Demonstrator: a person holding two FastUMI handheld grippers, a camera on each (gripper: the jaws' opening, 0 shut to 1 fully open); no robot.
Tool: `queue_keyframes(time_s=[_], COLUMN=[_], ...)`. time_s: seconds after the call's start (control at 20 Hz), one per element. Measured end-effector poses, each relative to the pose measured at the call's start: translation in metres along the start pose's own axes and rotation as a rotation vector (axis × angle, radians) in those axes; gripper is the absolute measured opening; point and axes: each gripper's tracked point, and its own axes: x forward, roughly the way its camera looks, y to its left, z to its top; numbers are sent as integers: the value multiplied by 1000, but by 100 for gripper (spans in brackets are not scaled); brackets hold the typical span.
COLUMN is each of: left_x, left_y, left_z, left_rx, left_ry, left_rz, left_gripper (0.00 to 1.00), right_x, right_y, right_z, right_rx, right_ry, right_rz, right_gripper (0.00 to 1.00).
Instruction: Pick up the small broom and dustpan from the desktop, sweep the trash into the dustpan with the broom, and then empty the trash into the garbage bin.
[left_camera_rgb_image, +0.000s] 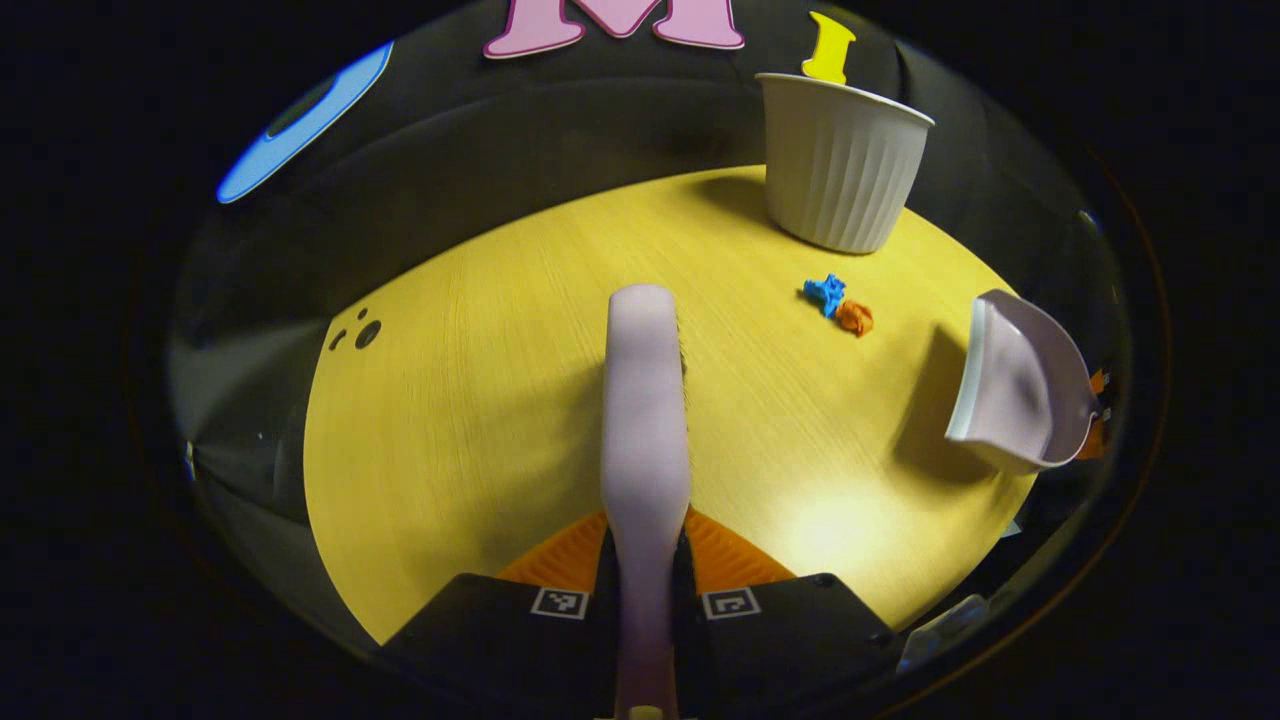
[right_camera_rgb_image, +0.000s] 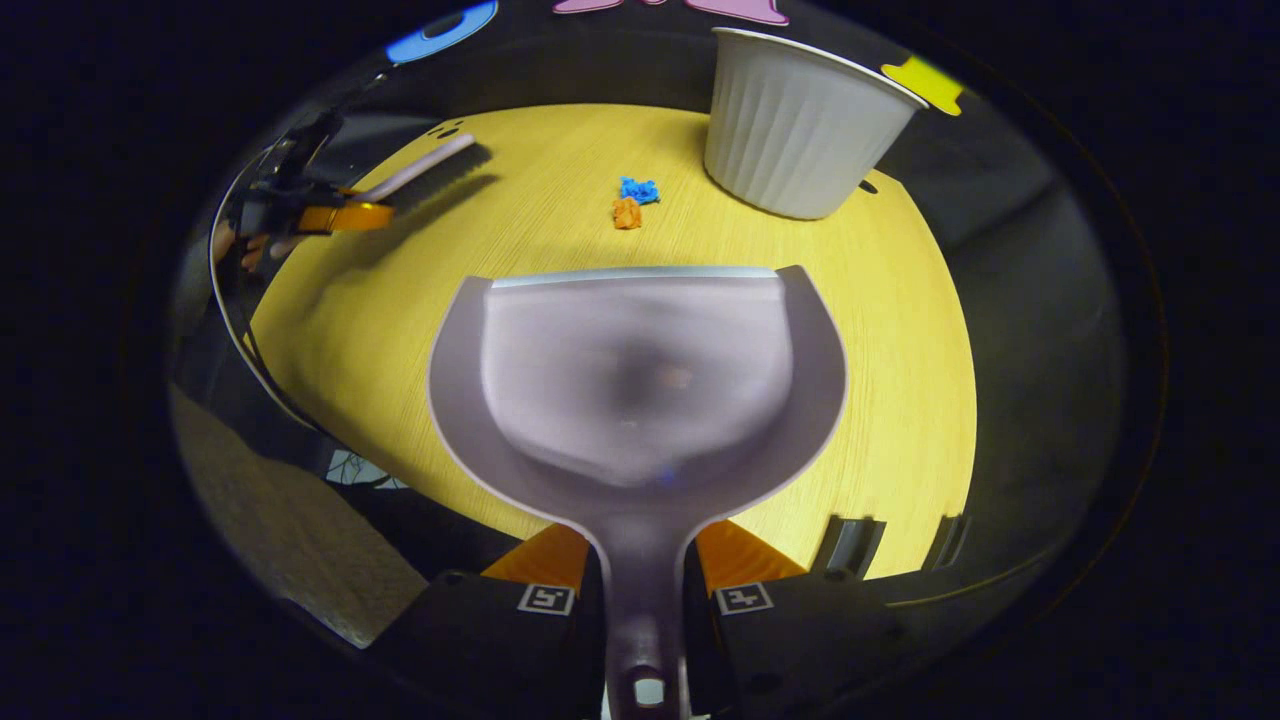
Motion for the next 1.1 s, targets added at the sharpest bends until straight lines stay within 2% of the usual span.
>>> queue_keyframes(time_s=[0.05,0.1,0.15,0.25,0.35,0.4,0.45,0.5,0.55,0.75,0.9,0.95,1.05,1.1], left_x=[0,2,6,16,33,42,50,60,70,107,130,133,135,135], left_y=[-1,-2,-3,-7,-15,-21,-26,-31,-38,-62,-80,-87,-104,-112], left_z=[7,14,19,26,36,42,50,58,66,102,111,115,117,115], left_rx=[19,41,65,115,155,172,186,197,208,283,361,382,424,445], left_ry=[-8,-14,-14,5,17,26,31,33,36,35,69,70,73,80], left_rz=[-3,-4,-8,-12,-22,-26,-26,-31,-37,-51,-67,-80,-121,-149], left_gripper=[27,29,27,27,24,24,24,27,27,27,27,24,27,27], right_x=[0,1,3,6,10,12,14,15,17,21,23,25,28,30], right_y=[2,4,6,7,6,6,4,3,0,-10,-13,-14,-19,-23], right_z=[1,0,0,7,9,11,11,12,12,13,16,16,18,19], right_rx=[-17,-30,-37,-58,-64,-58,-51,-46,-46,-47,-39,-38,-42,-46], right_ry=[13,33,54,73,100,114,124,132,136,152,159,158,160,160], right_rz=[7,19,31,46,60,70,78,80,78,69,77,80,81,76], right_gripper=[40,36,36,40,32,40,36,40,36,36,36,36,36,40])
